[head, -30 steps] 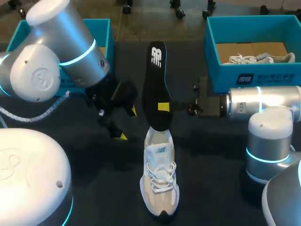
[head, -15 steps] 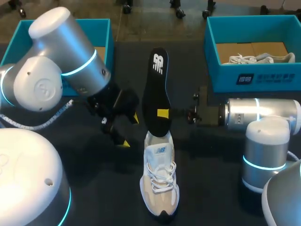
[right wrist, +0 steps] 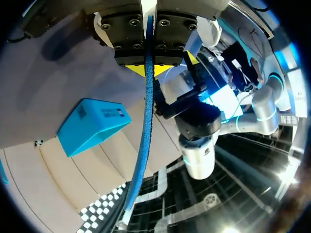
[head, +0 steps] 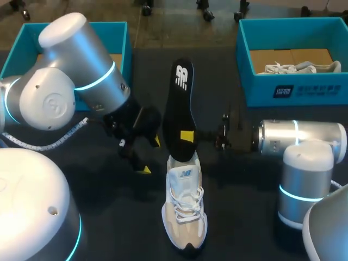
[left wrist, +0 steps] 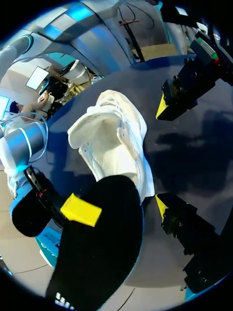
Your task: Take the shoe out of the shoebox, open the shoe tongue, remove and reinsert the insole, then place the shoe into the shoebox
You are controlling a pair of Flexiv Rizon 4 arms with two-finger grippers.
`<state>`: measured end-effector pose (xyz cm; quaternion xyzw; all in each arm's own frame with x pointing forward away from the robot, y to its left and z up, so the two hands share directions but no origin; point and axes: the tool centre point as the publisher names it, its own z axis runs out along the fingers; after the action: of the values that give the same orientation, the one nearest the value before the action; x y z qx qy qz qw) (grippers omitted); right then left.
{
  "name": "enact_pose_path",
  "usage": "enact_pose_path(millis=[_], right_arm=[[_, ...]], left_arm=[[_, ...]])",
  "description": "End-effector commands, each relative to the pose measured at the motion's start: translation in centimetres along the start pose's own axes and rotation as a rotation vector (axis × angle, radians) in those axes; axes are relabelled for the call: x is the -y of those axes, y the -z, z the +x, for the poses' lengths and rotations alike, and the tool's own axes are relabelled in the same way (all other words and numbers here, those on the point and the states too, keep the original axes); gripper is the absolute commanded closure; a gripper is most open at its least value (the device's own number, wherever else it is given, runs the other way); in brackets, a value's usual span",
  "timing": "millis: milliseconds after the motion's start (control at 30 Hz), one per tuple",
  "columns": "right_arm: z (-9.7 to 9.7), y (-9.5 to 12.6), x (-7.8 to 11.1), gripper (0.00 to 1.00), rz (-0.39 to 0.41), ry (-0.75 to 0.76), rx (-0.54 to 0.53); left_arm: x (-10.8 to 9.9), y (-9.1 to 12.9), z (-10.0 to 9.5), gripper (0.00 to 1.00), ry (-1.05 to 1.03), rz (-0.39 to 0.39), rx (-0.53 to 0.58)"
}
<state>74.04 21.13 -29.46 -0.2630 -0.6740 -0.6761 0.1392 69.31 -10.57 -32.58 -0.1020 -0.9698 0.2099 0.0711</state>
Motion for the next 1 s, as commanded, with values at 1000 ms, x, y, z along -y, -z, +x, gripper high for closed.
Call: enact_pose_path(millis=[1000], right_arm=[[0.9, -0.5, 0.9, 1.0, -0.089, 0.049, 0.091]], left_arm=[[0.0, -2.6, -0.8, 0.0, 0.075, -0.06, 0.032]])
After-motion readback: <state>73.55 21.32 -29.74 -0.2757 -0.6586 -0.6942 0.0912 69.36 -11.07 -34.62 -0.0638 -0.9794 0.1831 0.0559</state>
